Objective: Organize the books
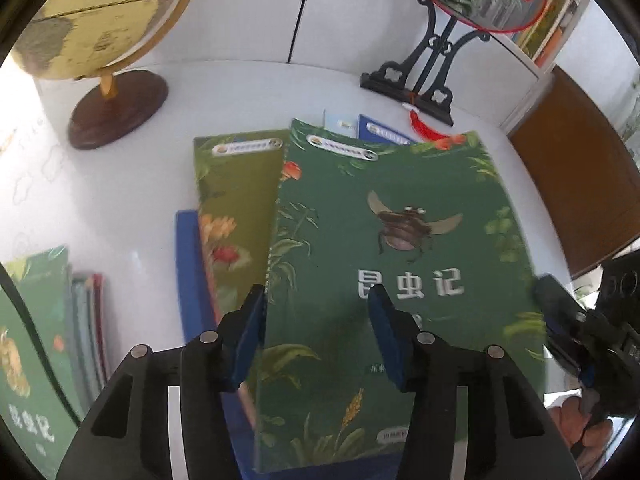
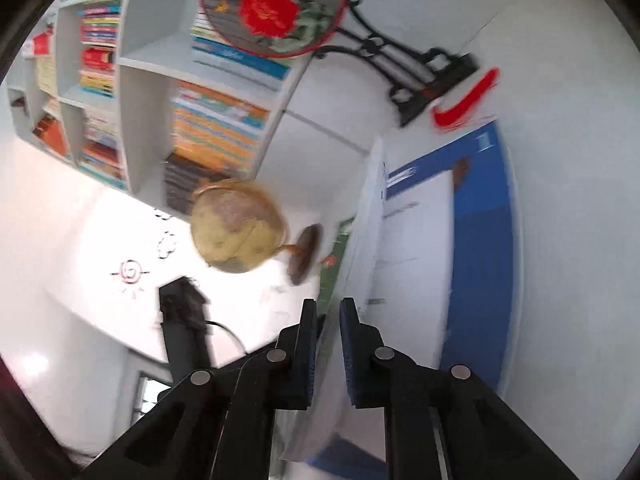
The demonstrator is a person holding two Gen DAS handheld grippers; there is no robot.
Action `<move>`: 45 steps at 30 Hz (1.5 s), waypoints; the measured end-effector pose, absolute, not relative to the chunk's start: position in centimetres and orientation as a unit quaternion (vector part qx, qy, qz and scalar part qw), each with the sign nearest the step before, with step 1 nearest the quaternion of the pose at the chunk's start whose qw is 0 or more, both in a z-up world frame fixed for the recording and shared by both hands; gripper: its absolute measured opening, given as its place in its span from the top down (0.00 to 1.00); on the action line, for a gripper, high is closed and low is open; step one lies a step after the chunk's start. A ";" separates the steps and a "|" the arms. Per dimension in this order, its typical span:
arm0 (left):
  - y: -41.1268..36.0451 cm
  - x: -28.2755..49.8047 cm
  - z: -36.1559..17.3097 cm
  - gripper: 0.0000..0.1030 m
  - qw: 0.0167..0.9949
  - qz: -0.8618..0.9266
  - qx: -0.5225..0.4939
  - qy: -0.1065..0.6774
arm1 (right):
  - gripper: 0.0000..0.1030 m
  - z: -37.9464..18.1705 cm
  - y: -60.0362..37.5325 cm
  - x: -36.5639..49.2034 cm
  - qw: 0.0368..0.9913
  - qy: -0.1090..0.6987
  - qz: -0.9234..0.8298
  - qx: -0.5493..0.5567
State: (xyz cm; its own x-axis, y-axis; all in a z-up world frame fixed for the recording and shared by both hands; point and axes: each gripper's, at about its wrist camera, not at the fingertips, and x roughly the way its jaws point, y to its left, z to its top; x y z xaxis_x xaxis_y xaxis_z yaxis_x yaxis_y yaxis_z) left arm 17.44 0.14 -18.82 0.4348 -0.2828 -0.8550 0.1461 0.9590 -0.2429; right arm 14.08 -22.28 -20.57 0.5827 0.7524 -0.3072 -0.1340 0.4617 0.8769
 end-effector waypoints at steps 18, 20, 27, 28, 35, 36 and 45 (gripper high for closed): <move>2.7 16.2 -19.9 0.52 0.839 -0.118 -0.077 0.525 | 0.86 -25.1 -22.5 11.1 0.713 0.463 0.233 0.472; 2.8 16.1 -19.9 0.52 0.839 -0.117 -0.080 0.526 | 0.84 -25.0 -22.0 11.3 0.716 0.463 0.236 0.466; 3.2 15.7 -20.2 0.52 0.832 -0.126 -0.091 0.532 | 0.73 -24.5 -21.7 10.5 0.717 0.467 0.252 0.452; 3.3 15.7 -20.3 0.52 0.830 -0.126 -0.099 0.534 | 0.73 -24.6 -21.6 10.2 0.716 0.475 0.250 0.446; 3.2 15.4 -20.2 0.52 0.831 -0.141 -0.081 0.533 | 0.78 -25.3 -21.1 8.7 0.730 0.454 0.238 0.452; 3.3 15.3 -20.1 0.53 0.832 -0.138 -0.079 0.532 | 0.77 -25.0 -20.7 9.2 0.734 0.453 0.240 0.445; 3.7 14.1 -17.1 0.54 0.838 -0.182 -0.119 0.500 | 0.88 -18.3 -17.0 8.9 0.845 0.416 0.224 0.250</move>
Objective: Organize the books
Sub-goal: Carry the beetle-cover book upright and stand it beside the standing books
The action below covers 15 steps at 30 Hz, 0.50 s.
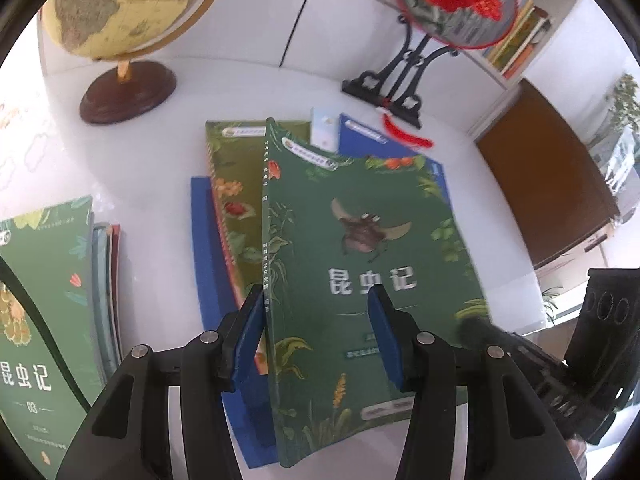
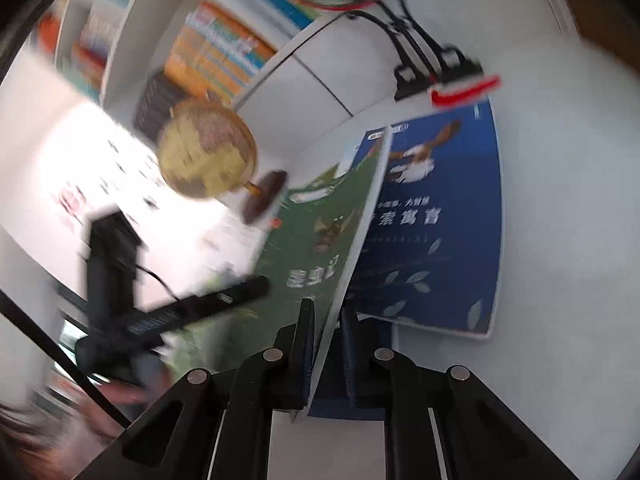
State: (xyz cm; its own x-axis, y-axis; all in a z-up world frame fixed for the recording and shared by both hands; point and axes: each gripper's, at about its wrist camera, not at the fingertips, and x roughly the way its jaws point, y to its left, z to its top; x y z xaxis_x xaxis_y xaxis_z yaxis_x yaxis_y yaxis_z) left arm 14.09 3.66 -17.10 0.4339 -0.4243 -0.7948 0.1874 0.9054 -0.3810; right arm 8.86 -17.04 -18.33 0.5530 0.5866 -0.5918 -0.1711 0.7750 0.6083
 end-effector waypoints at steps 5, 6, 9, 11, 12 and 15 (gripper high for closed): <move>3.8 13.9 -15.8 0.54 0.843 -0.195 -0.121 0.487 | 0.88 -17.2 -15.8 8.3 0.856 0.417 0.221 0.210; 3.8 13.8 -15.6 0.54 0.843 -0.197 -0.118 0.486 | 0.88 -17.1 -15.9 8.0 0.857 0.416 0.220 0.210; 3.9 13.6 -15.3 0.54 0.846 -0.200 -0.108 0.483 | 0.88 -16.4 -15.7 7.7 0.858 0.405 0.222 0.223; 3.9 13.4 -15.2 0.54 0.846 -0.200 -0.106 0.483 | 0.88 -15.9 -15.2 7.6 0.862 0.404 0.219 0.215; 4.0 13.3 -15.2 0.54 0.846 -0.200 -0.105 0.483 | 0.88 -15.6 -15.0 7.4 0.864 0.403 0.218 0.207; 4.1 13.1 -15.0 0.54 0.846 -0.196 -0.099 0.485 | 0.88 -15.0 -14.6 7.2 0.868 0.396 0.221 0.203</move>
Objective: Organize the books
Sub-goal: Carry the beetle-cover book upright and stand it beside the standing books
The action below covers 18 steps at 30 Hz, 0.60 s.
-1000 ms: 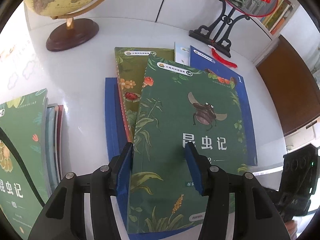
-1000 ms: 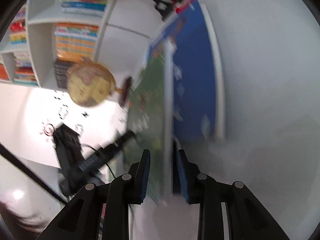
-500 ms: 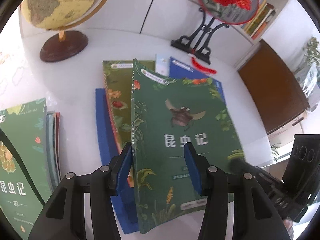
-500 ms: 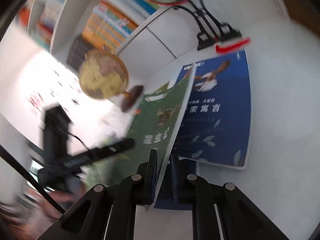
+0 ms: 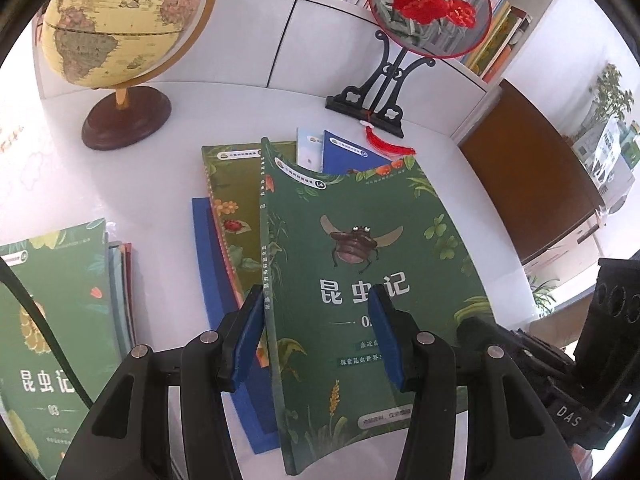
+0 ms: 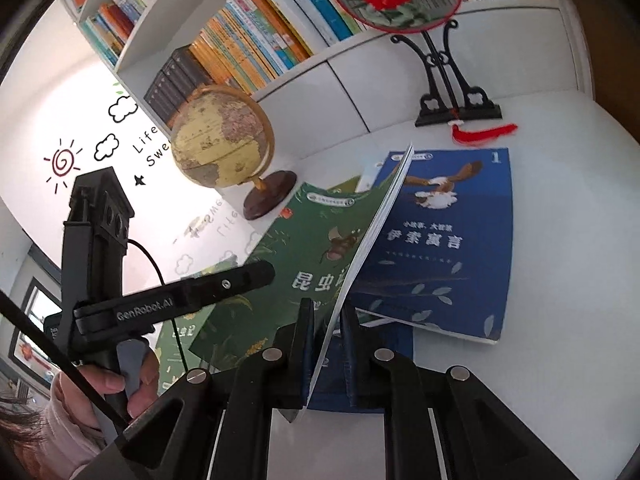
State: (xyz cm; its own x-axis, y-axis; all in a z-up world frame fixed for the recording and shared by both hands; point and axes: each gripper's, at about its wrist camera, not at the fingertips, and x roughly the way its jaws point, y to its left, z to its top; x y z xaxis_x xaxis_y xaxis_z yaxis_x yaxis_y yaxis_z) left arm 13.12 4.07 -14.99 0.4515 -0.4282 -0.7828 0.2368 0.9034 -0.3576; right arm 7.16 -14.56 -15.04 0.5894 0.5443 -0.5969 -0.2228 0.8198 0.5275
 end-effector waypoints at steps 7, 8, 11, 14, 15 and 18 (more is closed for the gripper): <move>4.7 12.6 -13.6 0.54 0.854 -0.194 -0.088 0.475 | 0.87 -14.0 -14.0 6.9 0.869 0.386 0.228 0.210; 4.8 12.6 -13.2 0.54 0.856 -0.195 -0.089 0.471 | 0.87 -13.8 -13.9 6.8 0.869 0.384 0.230 0.209; 5.4 12.2 -12.2 0.54 0.861 -0.195 -0.090 0.461 | 0.87 -13.2 -13.4 6.6 0.872 0.378 0.232 0.206; 6.2 12.0 -11.4 0.54 0.866 -0.189 -0.092 0.454 | 0.87 -12.5 -13.0 6.5 0.874 0.371 0.235 0.208; 6.5 11.9 -11.2 0.54 0.868 -0.186 -0.093 0.451 | 0.87 -12.3 -12.7 6.5 0.874 0.368 0.238 0.209; 7.9 11.5 -10.6 0.54 0.873 -0.176 -0.104 0.442 | 0.87 -11.7 -11.7 6.7 0.874 0.365 0.246 0.205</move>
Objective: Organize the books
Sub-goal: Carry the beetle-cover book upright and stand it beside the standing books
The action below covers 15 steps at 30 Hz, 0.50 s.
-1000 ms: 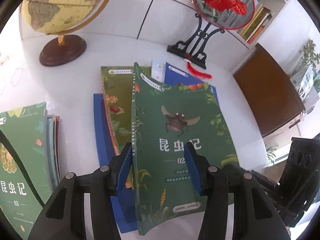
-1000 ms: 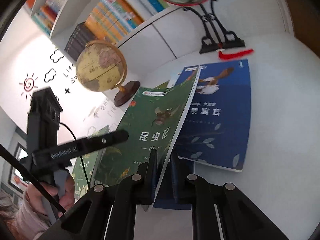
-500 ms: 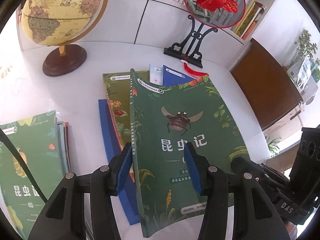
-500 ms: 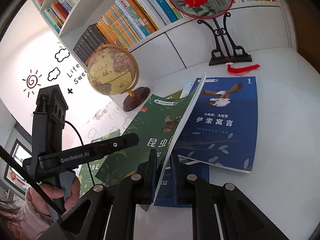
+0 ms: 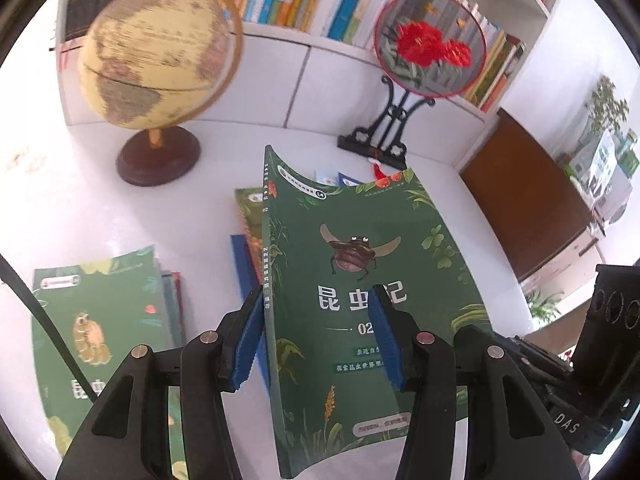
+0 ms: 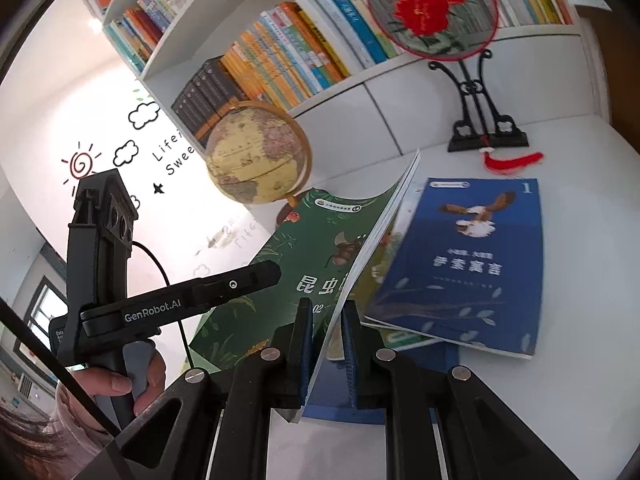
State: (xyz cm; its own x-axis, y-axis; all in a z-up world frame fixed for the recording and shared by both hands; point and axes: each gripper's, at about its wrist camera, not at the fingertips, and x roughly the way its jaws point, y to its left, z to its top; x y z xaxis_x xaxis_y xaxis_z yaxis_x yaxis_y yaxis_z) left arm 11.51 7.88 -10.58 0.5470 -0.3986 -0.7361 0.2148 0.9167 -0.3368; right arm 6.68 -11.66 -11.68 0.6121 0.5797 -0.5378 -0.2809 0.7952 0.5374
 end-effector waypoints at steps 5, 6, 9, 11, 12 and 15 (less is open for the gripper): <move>10.6 10.9 -10.0 0.54 0.882 -0.154 -0.113 0.431 | 0.86 -10.7 -9.4 6.9 0.871 0.362 0.268 0.195; 11.3 10.8 -10.0 0.54 0.883 -0.149 -0.116 0.429 | 0.86 -10.5 -8.8 7.0 0.870 0.360 0.274 0.194; 13.1 10.4 -9.8 0.54 0.887 -0.133 -0.123 0.424 | 0.86 -9.9 -7.0 7.3 0.867 0.357 0.291 0.189; 14.5 10.1 -9.7 0.54 0.890 -0.120 -0.130 0.420 | 0.86 -9.7 -5.9 7.5 0.864 0.357 0.302 0.185; 15.2 9.8 -9.6 0.54 0.891 -0.115 -0.133 0.418 | 0.86 -9.6 -5.2 7.6 0.862 0.358 0.309 0.182; 17.2 9.0 -9.6 0.54 0.894 -0.094 -0.140 0.416 | 0.86 -9.5 -3.2 7.8 0.855 0.361 0.328 0.176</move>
State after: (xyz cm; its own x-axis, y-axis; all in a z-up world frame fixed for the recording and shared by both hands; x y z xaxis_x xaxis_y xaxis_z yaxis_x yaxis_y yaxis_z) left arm 9.03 17.19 -9.60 0.6361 -0.2847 -0.7171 0.0517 0.9431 -0.3285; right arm 7.85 -3.19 -9.52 0.5241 0.6881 -0.5019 -0.4333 0.7228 0.5384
